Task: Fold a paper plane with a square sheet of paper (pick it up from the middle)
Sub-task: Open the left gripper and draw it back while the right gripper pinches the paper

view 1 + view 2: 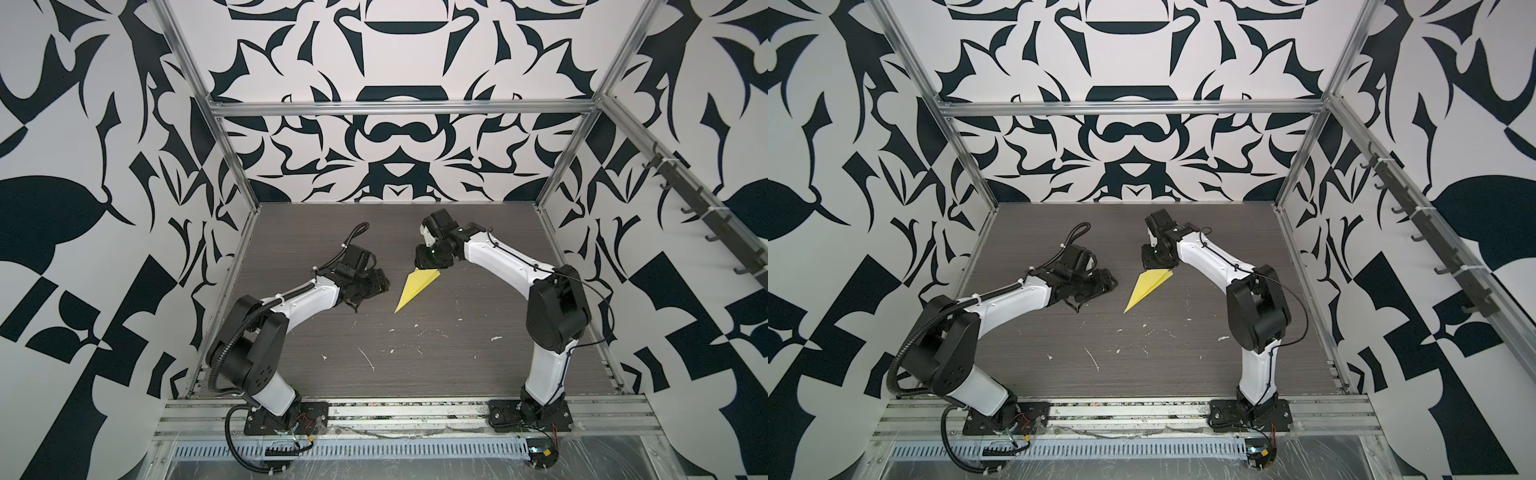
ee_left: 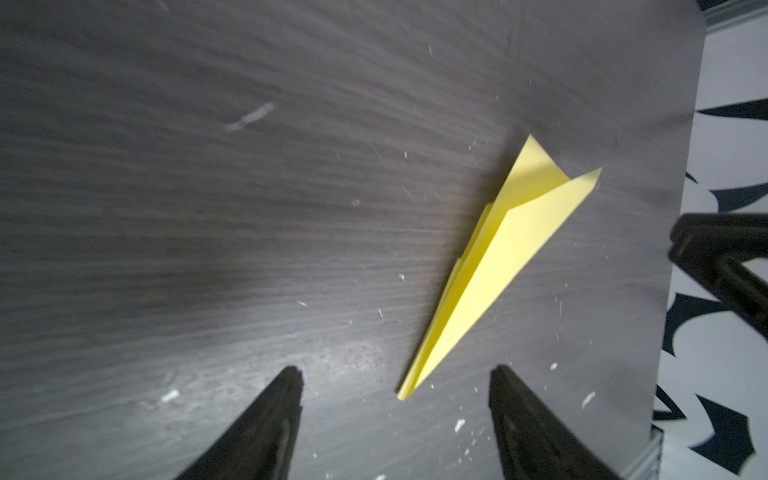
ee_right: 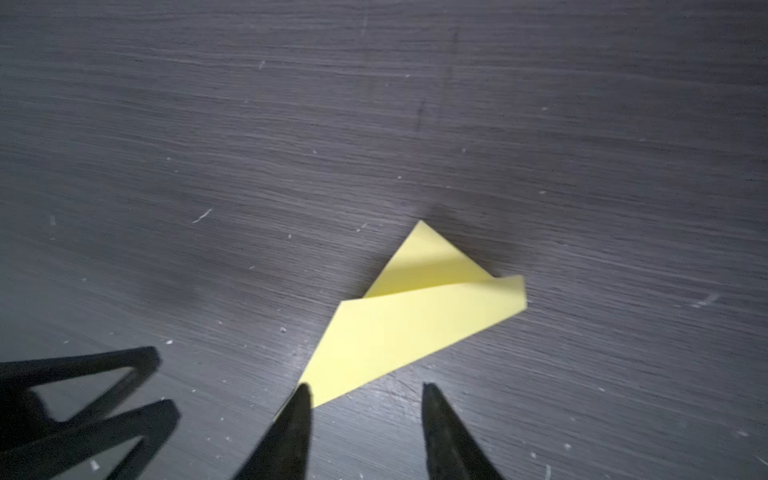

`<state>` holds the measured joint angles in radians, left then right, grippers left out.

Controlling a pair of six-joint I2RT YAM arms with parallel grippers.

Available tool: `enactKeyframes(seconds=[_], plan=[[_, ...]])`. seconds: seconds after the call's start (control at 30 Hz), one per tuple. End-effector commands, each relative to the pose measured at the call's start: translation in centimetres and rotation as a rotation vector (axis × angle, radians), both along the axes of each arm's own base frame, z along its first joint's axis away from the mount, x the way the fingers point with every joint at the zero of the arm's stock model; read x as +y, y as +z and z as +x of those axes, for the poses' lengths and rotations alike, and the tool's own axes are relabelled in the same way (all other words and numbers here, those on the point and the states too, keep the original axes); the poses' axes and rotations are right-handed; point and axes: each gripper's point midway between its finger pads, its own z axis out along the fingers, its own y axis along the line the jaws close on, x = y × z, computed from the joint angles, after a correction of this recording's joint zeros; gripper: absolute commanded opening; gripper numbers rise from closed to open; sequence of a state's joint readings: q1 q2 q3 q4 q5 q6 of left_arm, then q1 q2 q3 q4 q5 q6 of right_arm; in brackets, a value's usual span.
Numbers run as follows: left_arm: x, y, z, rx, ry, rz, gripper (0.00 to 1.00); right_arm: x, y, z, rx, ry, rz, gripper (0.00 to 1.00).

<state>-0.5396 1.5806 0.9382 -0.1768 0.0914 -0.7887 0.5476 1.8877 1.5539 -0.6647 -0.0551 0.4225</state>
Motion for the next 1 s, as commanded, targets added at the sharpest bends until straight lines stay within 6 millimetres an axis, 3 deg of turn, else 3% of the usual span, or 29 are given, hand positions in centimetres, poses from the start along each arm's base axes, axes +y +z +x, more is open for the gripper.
enactKeyframes(seconds=[0.0,0.03,0.1,0.43,0.8,0.97], plan=[[3.4,0.0,0.3,-0.035,0.065,0.119,0.86,-0.2,-1.1,-0.8,-0.015,-0.072,-0.149,0.56],[4.2,-0.1,0.3,-0.033,0.085,0.139,0.93,0.3,-1.3,-1.0,-0.018,-0.079,-0.168,0.57],[5.5,-0.1,0.3,-0.025,0.118,0.151,0.98,1.1,-2.0,-1.3,-0.012,-0.091,-0.194,0.58],[10.7,-0.8,-0.9,-0.006,0.245,0.133,1.00,1.9,-4.5,-1.0,-0.032,-0.211,-0.436,0.58],[11.7,-2.0,-1.8,0.027,0.244,0.135,1.00,1.6,-4.7,-0.6,-0.055,-0.281,-0.572,0.56],[11.3,-2.4,-1.8,0.039,0.231,0.125,0.99,1.1,-4.0,-0.8,-0.065,-0.299,-0.577,0.41]])
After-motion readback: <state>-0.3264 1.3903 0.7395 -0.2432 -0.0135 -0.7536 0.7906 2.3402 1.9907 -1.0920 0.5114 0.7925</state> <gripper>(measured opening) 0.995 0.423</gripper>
